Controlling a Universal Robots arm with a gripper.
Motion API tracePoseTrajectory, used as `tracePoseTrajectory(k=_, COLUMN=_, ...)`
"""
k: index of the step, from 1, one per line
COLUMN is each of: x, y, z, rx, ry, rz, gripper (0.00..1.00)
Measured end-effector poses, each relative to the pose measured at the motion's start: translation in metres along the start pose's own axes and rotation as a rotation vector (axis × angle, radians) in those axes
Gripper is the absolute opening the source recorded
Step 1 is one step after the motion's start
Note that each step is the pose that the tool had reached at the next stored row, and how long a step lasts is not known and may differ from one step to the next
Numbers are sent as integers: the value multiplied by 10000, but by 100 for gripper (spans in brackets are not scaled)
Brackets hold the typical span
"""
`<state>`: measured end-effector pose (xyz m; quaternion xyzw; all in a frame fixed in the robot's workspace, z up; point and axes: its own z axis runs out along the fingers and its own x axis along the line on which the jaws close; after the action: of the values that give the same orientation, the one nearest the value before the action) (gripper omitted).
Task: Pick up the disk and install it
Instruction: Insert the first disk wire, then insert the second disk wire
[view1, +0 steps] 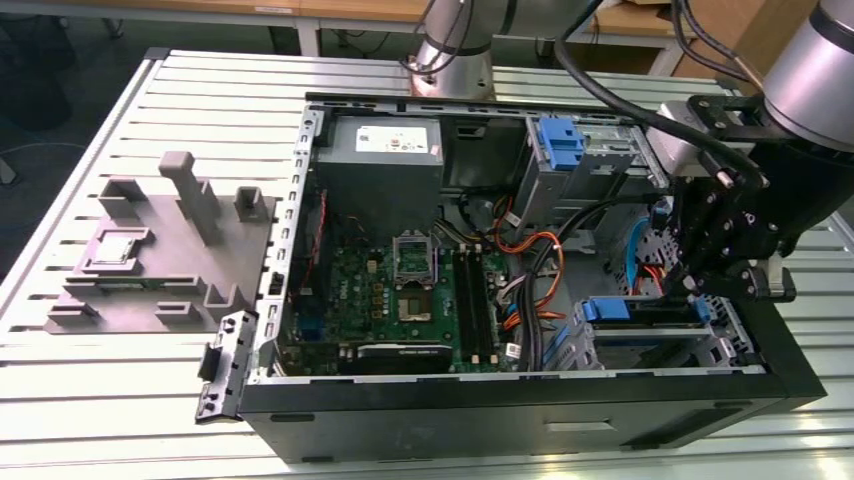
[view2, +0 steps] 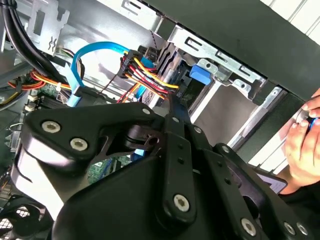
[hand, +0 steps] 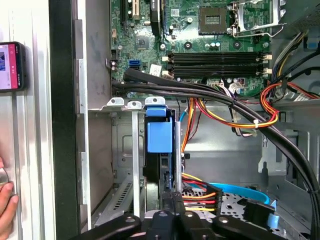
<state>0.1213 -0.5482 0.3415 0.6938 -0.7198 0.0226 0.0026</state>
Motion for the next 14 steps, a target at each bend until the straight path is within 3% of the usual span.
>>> tracePoseTrajectory(k=14, x=0, y=0, z=-1, rx=0, ry=3, rz=10, gripper=10)
